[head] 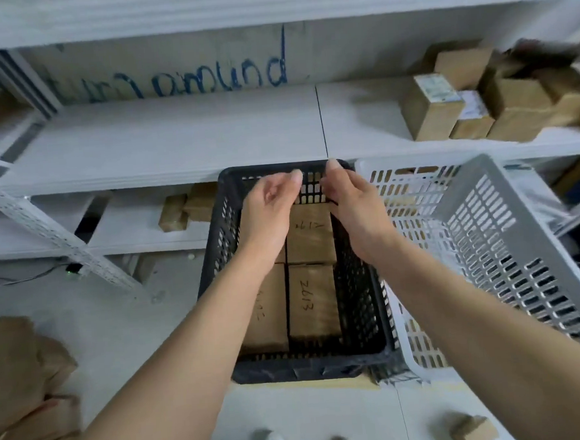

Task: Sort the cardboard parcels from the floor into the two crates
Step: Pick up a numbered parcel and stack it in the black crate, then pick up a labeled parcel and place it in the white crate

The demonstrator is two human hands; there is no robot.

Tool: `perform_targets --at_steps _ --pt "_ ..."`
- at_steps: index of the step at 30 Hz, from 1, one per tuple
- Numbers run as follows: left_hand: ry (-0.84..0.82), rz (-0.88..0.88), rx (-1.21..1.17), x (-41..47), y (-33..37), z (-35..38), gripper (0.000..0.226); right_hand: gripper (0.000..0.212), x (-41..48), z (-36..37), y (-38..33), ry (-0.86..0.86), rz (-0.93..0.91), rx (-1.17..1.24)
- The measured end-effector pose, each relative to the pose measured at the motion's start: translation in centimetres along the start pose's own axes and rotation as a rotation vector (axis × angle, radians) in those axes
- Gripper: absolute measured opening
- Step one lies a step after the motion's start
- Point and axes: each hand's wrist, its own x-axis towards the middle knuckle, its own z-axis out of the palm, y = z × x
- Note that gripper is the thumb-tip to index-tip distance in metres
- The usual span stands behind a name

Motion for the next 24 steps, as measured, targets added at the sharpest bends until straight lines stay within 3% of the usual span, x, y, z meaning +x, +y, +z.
perform_targets --at_steps 3,9,13,18,24 --pt "-0.061 0.143 -0.076 -0.2 3.0 0.4 0.026 0.025 -1.8 -1.6 -2.8 0.052 -0.084 0.071" --pt "-0.327 0.361 -0.163 -1.3 7.7 1.5 0.056 0.033 -6.0 -3.4 -5.8 0.315 -0.149 0.106" --pt "-0.577 0.349 -0.233 -2.9 7.9 1.9 0.030 0.024 -9.1 -3.5 -5.7 0.503 -0.176 0.125" --pt "-0.801 0.359 -0.192 -5.5 7.1 4.1 0.036 0.026 -15.1 -4.9 -4.3 0.825 -0.234 0.152" --pt "-1.153 0.324 -0.290 -14.8 7.3 8.4 0.042 0.030 -26.6 -8.2 -2.6 1.239 -0.215 0.074"
